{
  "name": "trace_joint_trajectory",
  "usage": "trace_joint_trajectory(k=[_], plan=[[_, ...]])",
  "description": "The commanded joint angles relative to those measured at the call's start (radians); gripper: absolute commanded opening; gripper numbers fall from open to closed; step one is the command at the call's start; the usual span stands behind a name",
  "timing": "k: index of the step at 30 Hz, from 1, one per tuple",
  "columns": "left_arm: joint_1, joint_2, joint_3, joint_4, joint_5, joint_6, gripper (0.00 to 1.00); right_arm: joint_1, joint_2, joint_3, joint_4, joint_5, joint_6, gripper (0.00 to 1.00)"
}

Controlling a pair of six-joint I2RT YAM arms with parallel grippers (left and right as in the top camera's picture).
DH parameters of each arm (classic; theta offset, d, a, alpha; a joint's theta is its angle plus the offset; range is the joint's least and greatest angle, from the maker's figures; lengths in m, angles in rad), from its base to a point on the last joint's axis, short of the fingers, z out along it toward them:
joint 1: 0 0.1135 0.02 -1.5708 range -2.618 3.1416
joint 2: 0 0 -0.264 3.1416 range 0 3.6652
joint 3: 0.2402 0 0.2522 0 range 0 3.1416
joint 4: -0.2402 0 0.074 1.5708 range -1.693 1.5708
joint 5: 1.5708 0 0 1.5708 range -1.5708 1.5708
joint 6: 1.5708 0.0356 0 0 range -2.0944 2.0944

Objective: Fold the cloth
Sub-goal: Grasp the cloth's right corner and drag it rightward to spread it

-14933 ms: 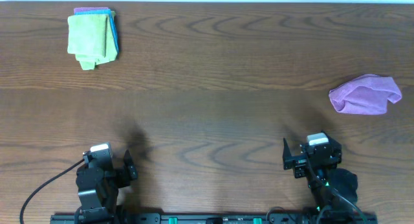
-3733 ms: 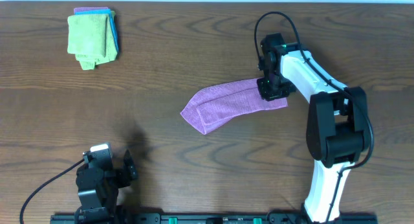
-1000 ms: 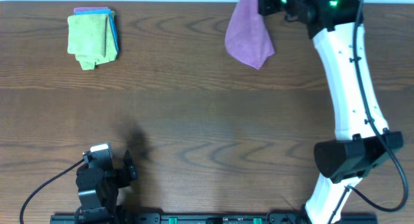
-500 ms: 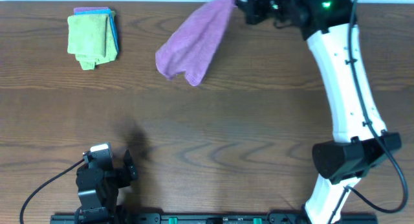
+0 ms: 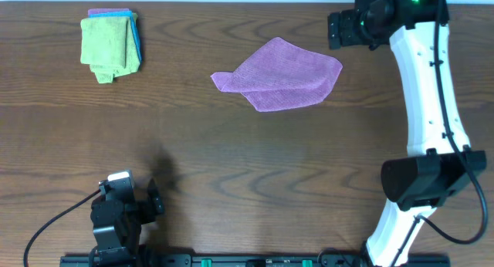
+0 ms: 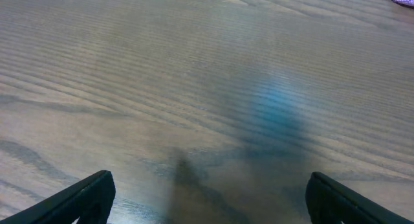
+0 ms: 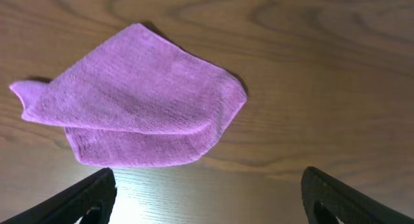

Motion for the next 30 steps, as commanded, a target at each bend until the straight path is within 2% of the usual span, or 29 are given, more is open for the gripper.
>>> trace_joint_trajectory(k=[1,3,4,5,6,9,14,30], plan=[[-0.005,-0.006,-0.017,-0.011,0.003,-0.003,0.95,0.024,0.013,-0.076,0.055,-0.056,-0.08,0.87],[-0.005,-0.006,-0.017,-0.011,0.003,-0.003,0.95,0.033,0.014,-0.143,0.137,-0.097,-0.09,0.76],[-0.005,-0.006,-0.017,-0.011,0.003,-0.003,0.95,0.039,0.014,-0.192,0.205,-0.114,-0.09,0.36],[-0.005,-0.006,-0.017,-0.011,0.003,-0.003,0.95,0.045,0.014,-0.224,0.258,-0.119,-0.089,0.13],[-0.005,-0.006,-0.017,-0.011,0.003,-0.003,0.95,0.051,0.014,-0.249,0.307,-0.124,-0.087,0.01],[-0.005,-0.006,-0.017,-0.011,0.003,-0.003,0.95,0.077,0.019,-0.334,0.497,-0.139,-0.087,0.01],[-0.005,-0.006,-0.017,-0.011,0.003,-0.003,0.95,0.11,0.061,-0.407,0.674,-0.139,-0.098,0.01],[-0.005,-0.006,-0.017,-0.011,0.003,-0.003,0.95,0.128,0.306,-0.407,0.873,-0.237,-0.084,0.01]])
